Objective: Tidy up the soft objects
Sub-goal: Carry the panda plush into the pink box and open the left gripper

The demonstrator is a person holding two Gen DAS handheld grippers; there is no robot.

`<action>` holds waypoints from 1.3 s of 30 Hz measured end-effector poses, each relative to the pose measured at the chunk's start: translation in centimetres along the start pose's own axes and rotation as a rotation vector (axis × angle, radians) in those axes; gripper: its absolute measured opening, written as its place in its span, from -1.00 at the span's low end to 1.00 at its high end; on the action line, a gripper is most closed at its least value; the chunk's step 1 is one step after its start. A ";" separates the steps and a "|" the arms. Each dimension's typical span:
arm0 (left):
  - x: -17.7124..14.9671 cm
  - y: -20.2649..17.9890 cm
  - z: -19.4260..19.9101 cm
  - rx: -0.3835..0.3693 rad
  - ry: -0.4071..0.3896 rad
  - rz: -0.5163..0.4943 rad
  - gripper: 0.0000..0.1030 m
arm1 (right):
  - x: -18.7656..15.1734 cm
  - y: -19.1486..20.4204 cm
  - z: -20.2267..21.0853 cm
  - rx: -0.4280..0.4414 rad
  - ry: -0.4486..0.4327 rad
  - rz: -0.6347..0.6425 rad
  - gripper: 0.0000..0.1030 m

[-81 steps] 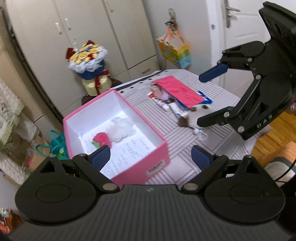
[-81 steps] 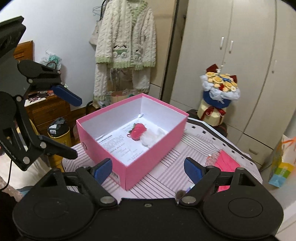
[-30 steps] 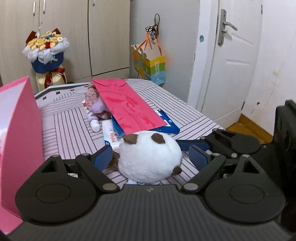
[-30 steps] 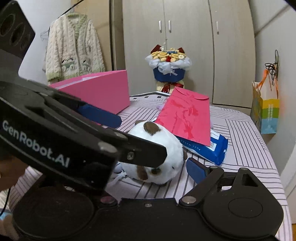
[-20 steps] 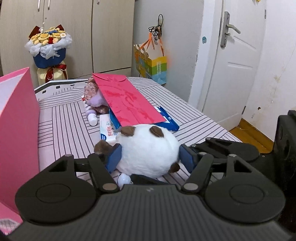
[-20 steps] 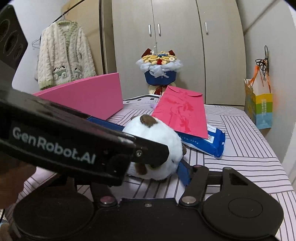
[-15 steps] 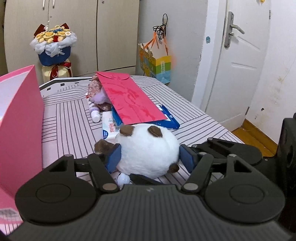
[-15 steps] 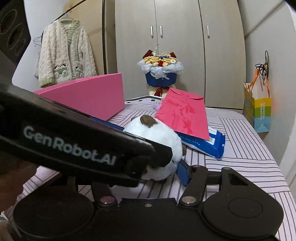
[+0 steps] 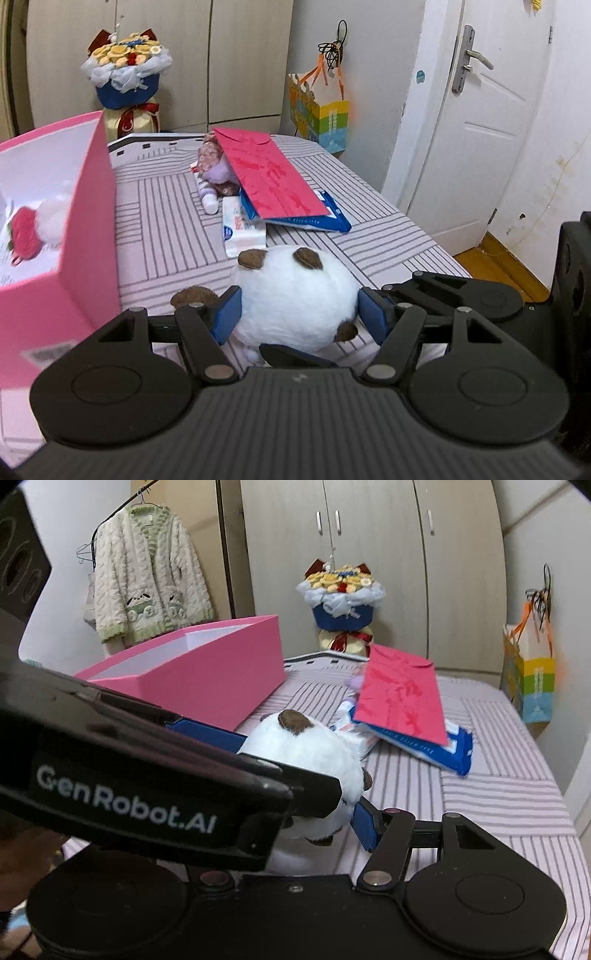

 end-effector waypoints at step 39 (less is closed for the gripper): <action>7.1 9.8 14.5 0.153 -0.271 0.160 0.30 | 15.5 10.6 -0.3 0.249 -0.090 0.164 0.29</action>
Point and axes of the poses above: each gripper's, at about its wrist camera, not at the fingertips, and z roughly against the way its jaws point, y to its left, x to its top, the point moved 1 cm from there along -z, roughly the way its jaws point, and after that the axes turned 5 degrees about z, right-handed, at the moved point
